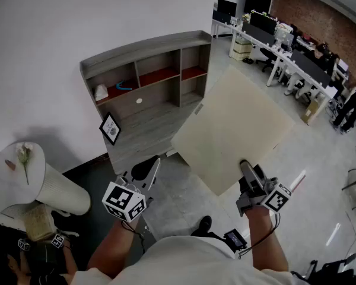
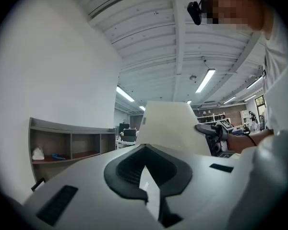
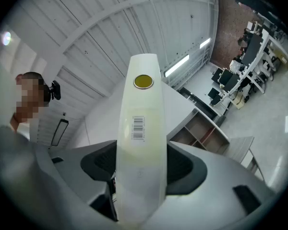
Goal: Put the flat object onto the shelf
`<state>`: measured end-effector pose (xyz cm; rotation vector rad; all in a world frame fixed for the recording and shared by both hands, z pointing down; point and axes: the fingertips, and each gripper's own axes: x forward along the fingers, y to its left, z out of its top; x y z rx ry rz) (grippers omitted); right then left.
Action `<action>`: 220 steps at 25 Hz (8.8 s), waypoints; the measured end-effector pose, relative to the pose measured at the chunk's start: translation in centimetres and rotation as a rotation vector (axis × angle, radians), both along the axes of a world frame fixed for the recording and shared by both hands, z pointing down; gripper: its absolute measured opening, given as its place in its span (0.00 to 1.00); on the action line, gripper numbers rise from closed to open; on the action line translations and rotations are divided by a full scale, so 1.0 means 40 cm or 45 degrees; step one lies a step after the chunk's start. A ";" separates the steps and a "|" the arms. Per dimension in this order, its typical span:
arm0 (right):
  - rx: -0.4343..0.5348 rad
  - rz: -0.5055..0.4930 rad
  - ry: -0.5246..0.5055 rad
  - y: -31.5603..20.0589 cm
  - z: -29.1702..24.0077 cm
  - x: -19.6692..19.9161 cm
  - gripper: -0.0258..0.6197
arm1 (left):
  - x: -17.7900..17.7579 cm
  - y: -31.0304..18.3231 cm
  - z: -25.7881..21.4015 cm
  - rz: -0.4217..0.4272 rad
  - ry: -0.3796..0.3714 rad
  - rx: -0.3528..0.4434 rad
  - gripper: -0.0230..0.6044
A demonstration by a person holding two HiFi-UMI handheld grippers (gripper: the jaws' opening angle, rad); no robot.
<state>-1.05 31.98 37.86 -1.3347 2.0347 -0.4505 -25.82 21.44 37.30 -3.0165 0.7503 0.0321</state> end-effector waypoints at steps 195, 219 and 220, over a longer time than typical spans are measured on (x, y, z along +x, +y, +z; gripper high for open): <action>0.283 -0.374 0.841 -1.832 -0.271 0.510 0.37 | 0.617 -1.536 -0.083 -0.295 0.018 0.015 0.06; 0.051 -0.195 0.752 -1.469 -0.026 0.252 0.07 | 0.498 -1.310 0.046 0.005 -0.031 -0.070 0.06; 0.053 -0.194 0.750 -1.455 -0.026 0.248 0.07 | 0.497 -1.299 0.048 0.010 -0.028 -0.071 0.06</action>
